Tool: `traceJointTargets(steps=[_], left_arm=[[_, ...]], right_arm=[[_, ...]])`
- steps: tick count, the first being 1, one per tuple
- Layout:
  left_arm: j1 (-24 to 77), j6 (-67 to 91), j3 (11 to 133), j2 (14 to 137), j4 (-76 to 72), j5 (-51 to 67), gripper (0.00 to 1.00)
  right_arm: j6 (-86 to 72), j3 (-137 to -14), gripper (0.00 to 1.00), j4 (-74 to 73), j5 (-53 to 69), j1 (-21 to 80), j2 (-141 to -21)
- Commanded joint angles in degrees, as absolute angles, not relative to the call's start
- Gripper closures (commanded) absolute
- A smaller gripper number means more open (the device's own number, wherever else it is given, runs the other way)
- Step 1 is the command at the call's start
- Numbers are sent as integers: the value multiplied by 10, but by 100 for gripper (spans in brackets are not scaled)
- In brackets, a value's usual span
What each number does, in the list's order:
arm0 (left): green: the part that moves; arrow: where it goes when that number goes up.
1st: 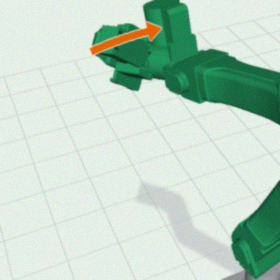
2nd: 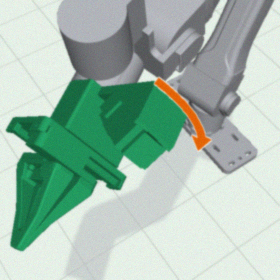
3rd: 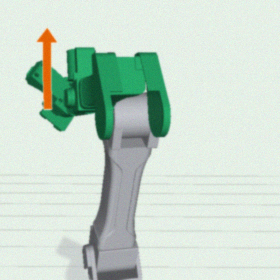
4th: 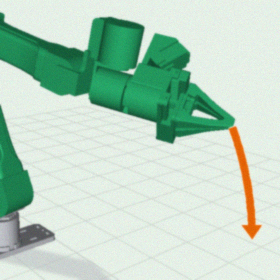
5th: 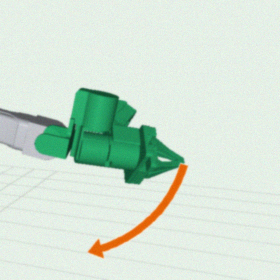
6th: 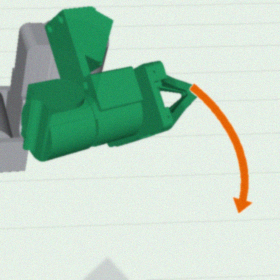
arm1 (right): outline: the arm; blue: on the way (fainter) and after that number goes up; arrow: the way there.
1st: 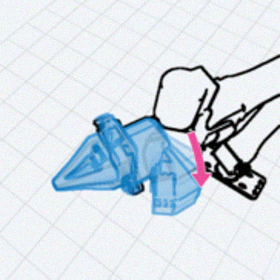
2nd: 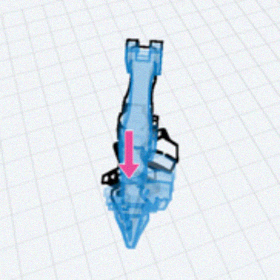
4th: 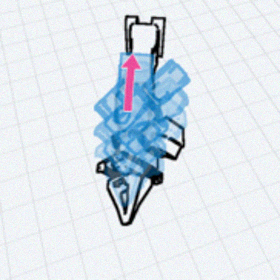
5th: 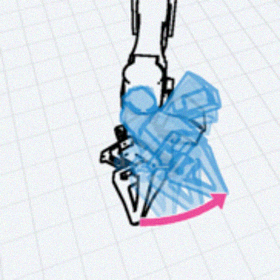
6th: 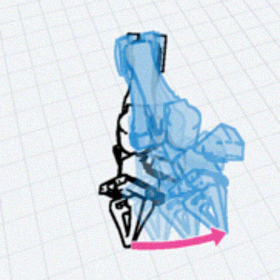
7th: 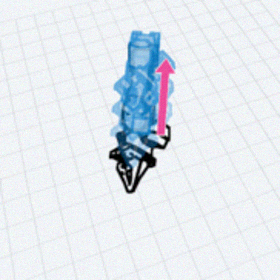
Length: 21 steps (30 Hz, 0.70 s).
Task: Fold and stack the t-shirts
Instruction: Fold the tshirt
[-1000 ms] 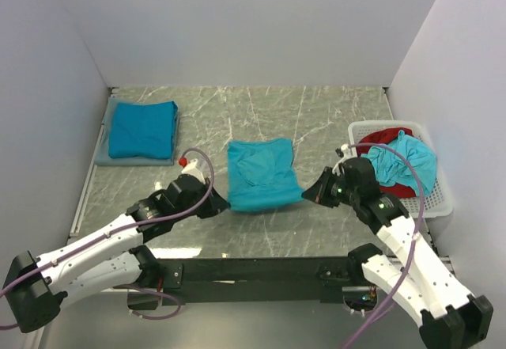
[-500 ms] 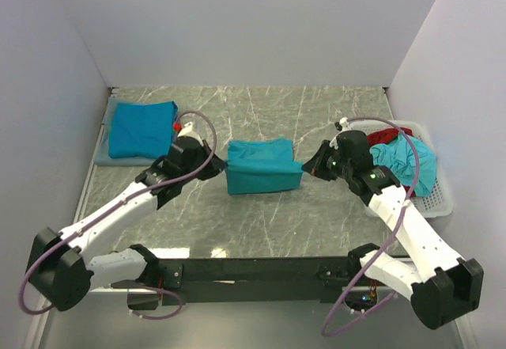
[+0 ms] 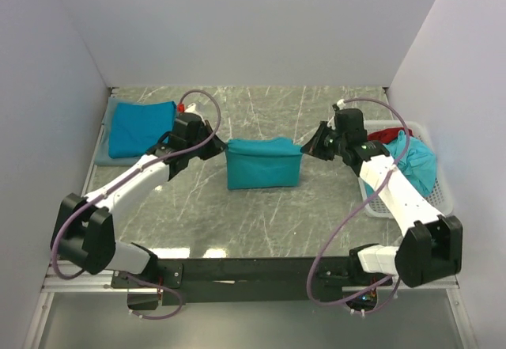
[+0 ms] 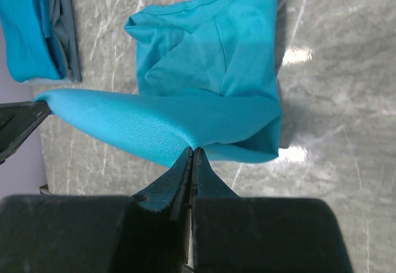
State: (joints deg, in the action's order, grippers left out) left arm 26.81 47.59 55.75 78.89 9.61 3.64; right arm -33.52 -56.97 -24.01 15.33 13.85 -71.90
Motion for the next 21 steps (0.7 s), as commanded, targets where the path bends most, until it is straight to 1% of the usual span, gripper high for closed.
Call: traceJointTargets(steps=[1, 15, 21], left_arm=[[248, 454, 596, 814, 79, 38, 100], [203, 444, 672, 971, 48, 102, 100], [188, 432, 710, 1026, 55, 101, 100]], right_arm=[[-317, -615, 100, -214, 163, 121, -756], [-314, -710, 100, -179, 214, 91, -931], [-315, -758, 100, -167, 243, 85, -1031]])
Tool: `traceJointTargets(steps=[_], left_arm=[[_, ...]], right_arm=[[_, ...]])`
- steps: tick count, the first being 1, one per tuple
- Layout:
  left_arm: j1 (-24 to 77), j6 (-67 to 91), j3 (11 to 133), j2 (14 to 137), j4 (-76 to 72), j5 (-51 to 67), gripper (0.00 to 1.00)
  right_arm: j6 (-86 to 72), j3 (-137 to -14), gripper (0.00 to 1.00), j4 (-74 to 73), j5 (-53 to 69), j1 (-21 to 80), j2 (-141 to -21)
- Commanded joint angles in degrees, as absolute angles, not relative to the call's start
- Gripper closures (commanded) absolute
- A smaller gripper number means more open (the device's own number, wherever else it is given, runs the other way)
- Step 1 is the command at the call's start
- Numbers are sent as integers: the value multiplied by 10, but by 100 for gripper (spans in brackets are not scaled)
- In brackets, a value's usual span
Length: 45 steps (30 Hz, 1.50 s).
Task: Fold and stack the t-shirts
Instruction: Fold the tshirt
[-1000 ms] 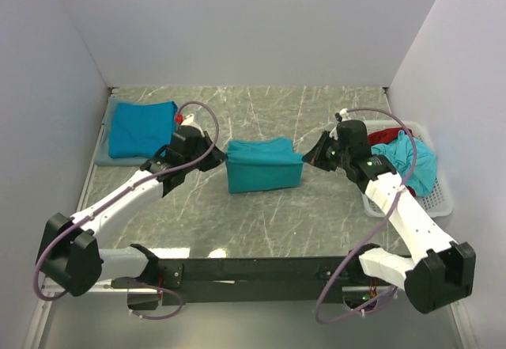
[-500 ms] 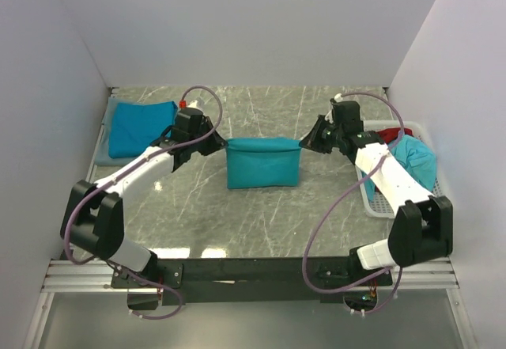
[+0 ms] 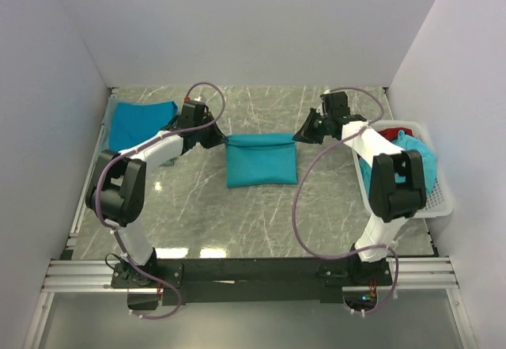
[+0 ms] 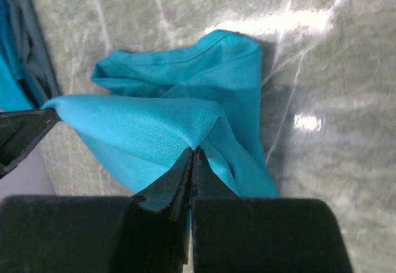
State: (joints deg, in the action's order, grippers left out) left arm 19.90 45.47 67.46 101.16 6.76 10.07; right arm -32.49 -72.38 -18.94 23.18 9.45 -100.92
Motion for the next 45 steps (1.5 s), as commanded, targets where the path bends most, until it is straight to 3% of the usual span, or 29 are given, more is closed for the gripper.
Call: traceJointTargets(steps=[1, 4, 6, 7, 8, 10, 11, 12, 25, 32, 38, 45], left_arm=[[187, 427, 721, 1042, 58, 105, 100], [182, 405, 752, 1070, 67, 123, 98], [178, 397, 763, 1090, 64, 137, 71], [178, 396, 770, 1095, 60, 148, 57], [178, 394, 773, 1100, 60, 154, 33], [178, 388, 782, 1100, 62, 157, 20], [178, 386, 783, 1092, 62, 156, 6], [178, 383, 783, 1085, 60, 155, 1], [211, 404, 685, 976, -16, 198, 0], [218, 431, 714, 1073, -72, 248, 1], [218, 420, 782, 1156, -38, 193, 0], [218, 432, 787, 1169, -27, 172, 0]], right_arm=[[-315, -772, 100, -165, 245, 84, -1041], [-314, -803, 100, -182, 237, 81, -1084], [-315, -823, 100, -190, 226, 81, -1106], [-314, -829, 86, -193, 224, 80, -1112], [-313, -839, 71, -194, 223, 80, -1117], [-309, -851, 36, -198, 227, 80, -1128], [-304, -863, 22, -205, 225, 81, -1129], [-301, -867, 20, -209, 225, 80, -1127], [-318, -691, 14, -84, 315, 113, -981], [-334, -676, 14, -59, 310, 128, -1021], [-310, -704, 14, -98, 236, 127, -1077], [-296, -720, 14, -120, 207, 127, -1095]])
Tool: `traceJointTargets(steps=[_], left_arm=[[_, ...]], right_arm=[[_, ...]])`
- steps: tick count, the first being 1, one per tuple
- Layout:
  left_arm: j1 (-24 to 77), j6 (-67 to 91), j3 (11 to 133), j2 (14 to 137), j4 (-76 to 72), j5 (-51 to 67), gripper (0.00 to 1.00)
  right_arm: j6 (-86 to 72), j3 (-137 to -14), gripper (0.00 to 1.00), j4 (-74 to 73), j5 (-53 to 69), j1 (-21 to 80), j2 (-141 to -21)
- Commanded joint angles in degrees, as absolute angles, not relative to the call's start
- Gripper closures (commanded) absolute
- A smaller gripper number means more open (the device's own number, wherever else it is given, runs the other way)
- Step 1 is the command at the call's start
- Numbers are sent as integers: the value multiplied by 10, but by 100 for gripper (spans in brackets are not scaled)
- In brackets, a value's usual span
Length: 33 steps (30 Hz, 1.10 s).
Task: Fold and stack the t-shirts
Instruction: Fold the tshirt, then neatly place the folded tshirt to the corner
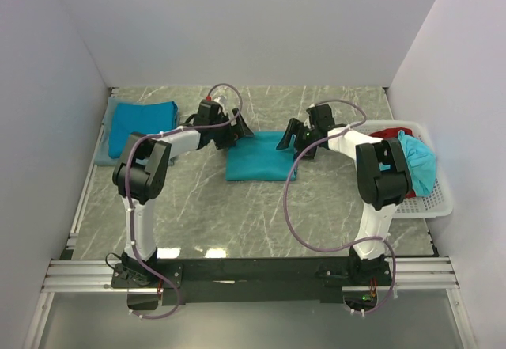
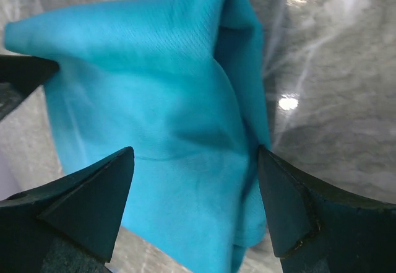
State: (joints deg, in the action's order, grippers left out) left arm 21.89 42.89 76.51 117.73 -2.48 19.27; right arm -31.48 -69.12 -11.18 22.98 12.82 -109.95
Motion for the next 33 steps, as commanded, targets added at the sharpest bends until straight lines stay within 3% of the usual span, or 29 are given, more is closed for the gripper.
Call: traceJointTargets(steps=[1, 9, 19, 33], left_arm=[[218, 427, 789, 1165, -19, 169, 0], [224, 397, 782, 1040, 73, 105, 1], [223, 399, 645, 817, 103, 84, 0], [223, 395, 622, 946, 74, 83, 1]], right_arm=[[-294, -727, 14, -129, 206, 127, -1093], [-283, -692, 13, -127, 173, 127, -948], [-288, -533, 11, -127, 29, 127, -680], [-280, -429, 9, -174, -24, 127, -518]])
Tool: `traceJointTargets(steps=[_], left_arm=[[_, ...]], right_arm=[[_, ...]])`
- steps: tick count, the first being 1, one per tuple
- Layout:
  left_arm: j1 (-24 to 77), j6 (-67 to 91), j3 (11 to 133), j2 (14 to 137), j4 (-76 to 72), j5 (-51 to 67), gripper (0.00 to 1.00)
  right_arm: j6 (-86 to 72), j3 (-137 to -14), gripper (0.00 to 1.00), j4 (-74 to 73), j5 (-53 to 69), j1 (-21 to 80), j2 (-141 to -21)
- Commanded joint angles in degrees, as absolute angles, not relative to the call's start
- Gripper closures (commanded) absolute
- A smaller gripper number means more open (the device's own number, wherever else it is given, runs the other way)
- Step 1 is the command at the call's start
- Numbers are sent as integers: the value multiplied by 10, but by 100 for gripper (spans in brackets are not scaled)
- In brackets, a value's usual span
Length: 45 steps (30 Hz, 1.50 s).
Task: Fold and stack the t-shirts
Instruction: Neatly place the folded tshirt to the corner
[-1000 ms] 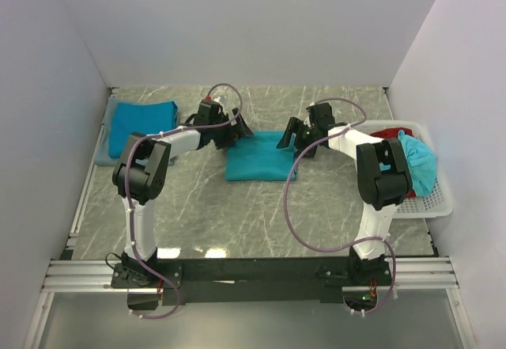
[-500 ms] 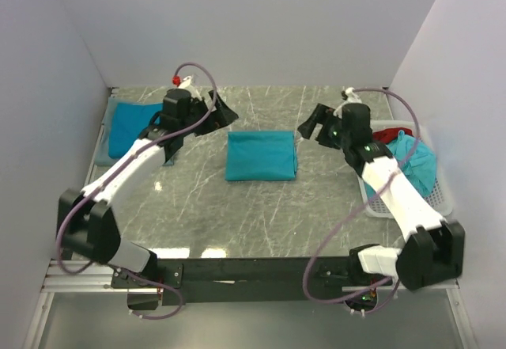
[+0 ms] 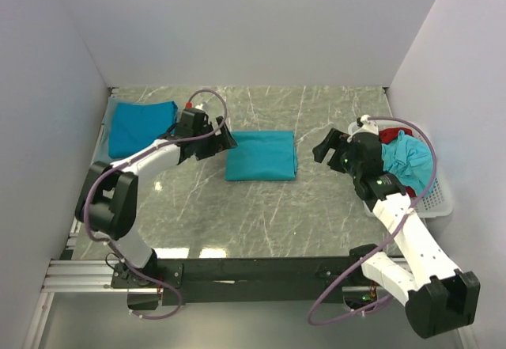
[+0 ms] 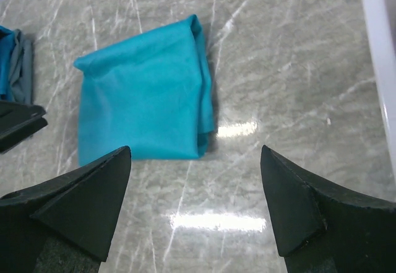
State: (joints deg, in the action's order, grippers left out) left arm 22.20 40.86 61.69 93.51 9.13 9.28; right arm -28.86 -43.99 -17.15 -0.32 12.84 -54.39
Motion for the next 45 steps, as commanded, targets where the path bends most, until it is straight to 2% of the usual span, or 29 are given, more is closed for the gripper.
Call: traceJointTargets(steps=[1, 12, 15, 18, 21, 24, 25, 28, 36, 40, 45], left_arm=[[224, 393, 628, 973, 77, 89, 1], [244, 401, 719, 1111, 93, 106, 1], [254, 397, 743, 1140, 114, 97, 3], [266, 393, 762, 1161, 132, 89, 10], [272, 402, 765, 1176, 133, 91, 22], [279, 406, 765, 1185, 135, 75, 37], [282, 405, 766, 1185, 138, 67, 48], [294, 403, 771, 1187, 158, 19, 68], [313, 385, 825, 1215, 217, -47, 98], [314, 360, 838, 1209, 228, -68, 100], [315, 246, 831, 1144, 220, -155, 100]], right_arm=[[-278, -428, 9, -176, -25, 127, -513], [-260, -426, 9, -199, -56, 127, -504], [-258, -425, 9, -197, -55, 127, -504], [-256, -425, 9, -196, -61, 127, -504], [-255, -421, 9, -191, -61, 127, -503], [-253, -418, 8, -189, -63, 127, -503], [-251, -417, 8, -189, -62, 127, -503], [-253, -412, 8, -184, -62, 127, -505], [-253, -407, 8, -177, -62, 127, -518], [-254, -404, 8, -175, -62, 127, -519], [-255, -399, 8, -172, -64, 127, -516]])
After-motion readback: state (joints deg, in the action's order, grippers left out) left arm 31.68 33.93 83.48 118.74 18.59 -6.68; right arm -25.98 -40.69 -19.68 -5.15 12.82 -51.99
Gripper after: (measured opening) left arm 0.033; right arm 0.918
